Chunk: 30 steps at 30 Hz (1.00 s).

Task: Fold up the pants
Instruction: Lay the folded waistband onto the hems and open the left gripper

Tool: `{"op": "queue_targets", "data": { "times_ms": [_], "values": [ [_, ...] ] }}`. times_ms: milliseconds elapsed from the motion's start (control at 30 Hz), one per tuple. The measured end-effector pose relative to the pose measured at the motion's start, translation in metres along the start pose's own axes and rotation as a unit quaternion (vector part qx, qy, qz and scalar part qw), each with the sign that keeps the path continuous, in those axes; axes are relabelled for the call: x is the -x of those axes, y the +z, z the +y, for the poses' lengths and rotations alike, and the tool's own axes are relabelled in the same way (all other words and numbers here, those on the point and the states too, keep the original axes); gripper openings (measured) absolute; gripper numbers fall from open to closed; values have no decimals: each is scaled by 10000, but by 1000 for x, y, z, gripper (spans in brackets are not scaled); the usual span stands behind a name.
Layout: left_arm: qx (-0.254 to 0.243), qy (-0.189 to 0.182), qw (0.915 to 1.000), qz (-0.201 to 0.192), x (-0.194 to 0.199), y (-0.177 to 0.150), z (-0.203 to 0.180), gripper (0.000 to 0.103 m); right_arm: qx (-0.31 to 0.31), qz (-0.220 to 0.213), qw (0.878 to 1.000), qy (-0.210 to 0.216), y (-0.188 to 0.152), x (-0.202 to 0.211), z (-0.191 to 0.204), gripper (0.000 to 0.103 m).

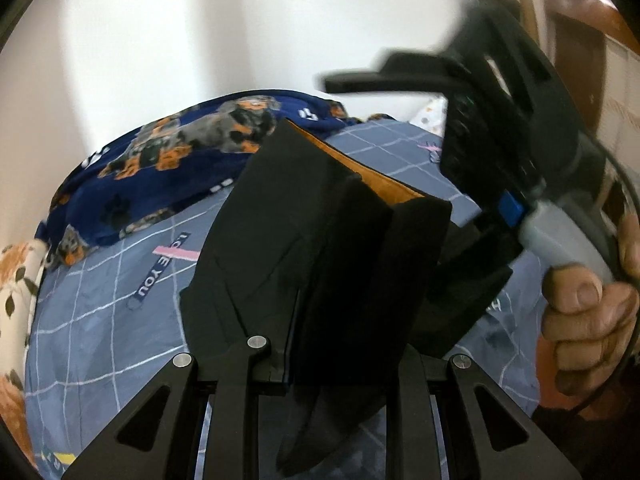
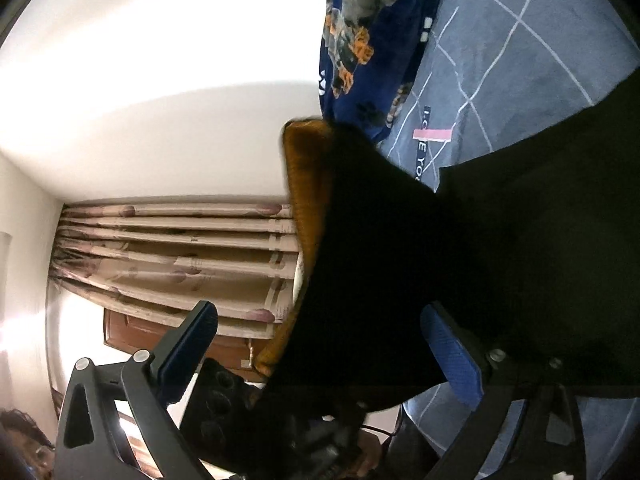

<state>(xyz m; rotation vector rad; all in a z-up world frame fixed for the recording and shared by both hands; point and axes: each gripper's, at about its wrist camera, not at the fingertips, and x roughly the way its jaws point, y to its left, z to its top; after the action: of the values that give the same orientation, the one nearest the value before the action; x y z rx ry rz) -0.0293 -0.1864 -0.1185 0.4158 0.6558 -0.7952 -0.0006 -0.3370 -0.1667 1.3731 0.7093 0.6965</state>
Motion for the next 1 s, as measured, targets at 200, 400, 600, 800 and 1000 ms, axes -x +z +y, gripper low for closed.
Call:
{"op": "queue_targets", "data": {
  "times_ms": [200, 400, 600, 800, 1000],
  "values": [
    [-334, 22, 9994, 37, -10, -1, -19, 21, 132, 59, 9996, -242, 7, 6, 2, 100],
    [-402, 68, 9991, 109, -18, 0, -21, 21, 16, 111, 9987, -505, 13, 16, -11, 68],
    [-550, 129, 9982, 214, -25, -3, -27, 22, 7, 125, 9967, -805, 14, 24, -24, 46],
    [-770, 280, 9963, 248, -25, -5, -36, 29, 132, 44, 9952, -969, 15, 33, -24, 36],
    [-791, 280, 9960, 315, -24, -5, -39, 40, 171, -100, 9944, -1038, 15, 43, -26, 29]
  ]
}}
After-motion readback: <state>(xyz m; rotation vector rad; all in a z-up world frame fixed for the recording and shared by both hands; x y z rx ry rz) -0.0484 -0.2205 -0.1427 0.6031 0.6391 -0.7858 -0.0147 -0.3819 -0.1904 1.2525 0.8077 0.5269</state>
